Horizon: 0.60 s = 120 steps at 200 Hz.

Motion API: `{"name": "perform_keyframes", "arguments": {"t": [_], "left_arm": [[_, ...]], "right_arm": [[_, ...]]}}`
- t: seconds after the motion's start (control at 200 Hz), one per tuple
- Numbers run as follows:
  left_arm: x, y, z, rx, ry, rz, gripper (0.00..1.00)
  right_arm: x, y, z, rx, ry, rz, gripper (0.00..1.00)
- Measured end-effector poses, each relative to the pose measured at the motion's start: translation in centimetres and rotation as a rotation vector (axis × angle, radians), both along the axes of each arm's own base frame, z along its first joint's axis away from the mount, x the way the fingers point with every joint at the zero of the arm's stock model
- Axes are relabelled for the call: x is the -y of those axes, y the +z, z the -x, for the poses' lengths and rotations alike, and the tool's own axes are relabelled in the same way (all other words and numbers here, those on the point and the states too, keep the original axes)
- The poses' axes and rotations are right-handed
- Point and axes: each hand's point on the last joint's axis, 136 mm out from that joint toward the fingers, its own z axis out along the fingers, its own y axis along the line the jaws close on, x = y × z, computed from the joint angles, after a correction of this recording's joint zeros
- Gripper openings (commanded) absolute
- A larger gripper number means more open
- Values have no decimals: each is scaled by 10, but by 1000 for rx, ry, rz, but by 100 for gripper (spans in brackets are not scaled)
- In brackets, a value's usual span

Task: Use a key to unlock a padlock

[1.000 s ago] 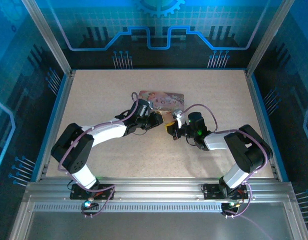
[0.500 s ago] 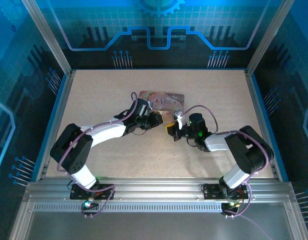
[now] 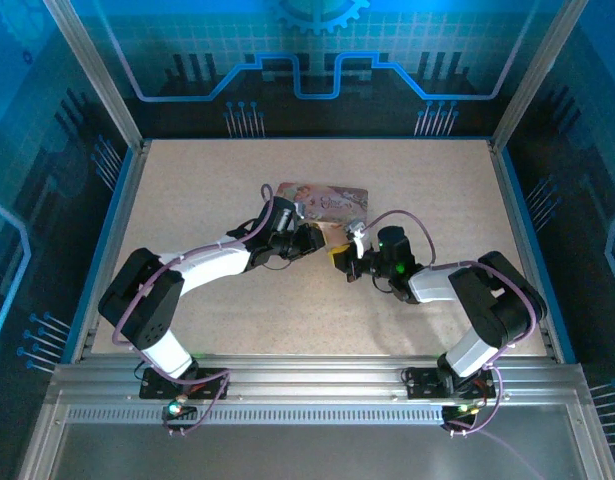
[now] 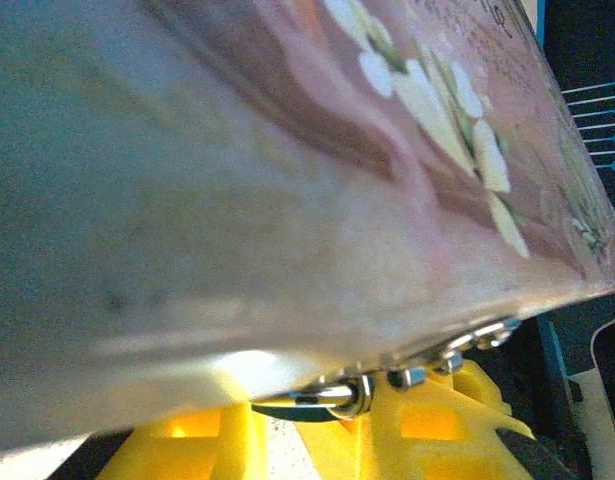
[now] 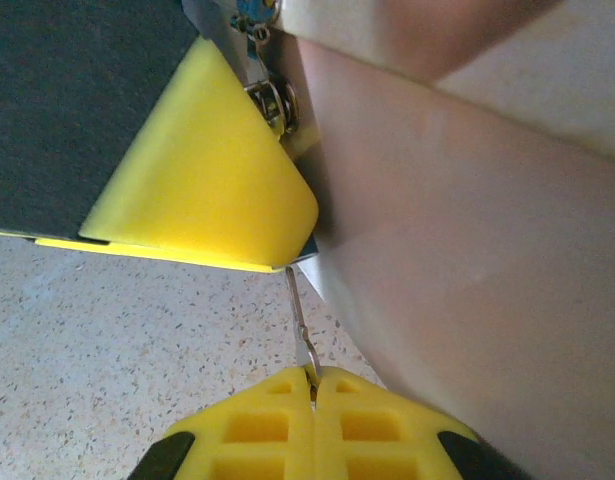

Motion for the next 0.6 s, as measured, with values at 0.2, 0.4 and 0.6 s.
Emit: {"name": "perform_keyframes", "arguments": {"t": [0.2,0.4,0.6], "left_arm": [[0,0,0,0,0,0,17],[0,0,0,0,-1,1,17],[0,0,0,-2,-3,4,17]], "right_arm": [[-1,1,1,0,7,-4,0],[-1,1,0,0,6,-8,0],[-1,2,0,-5,4,-12,0]]}}
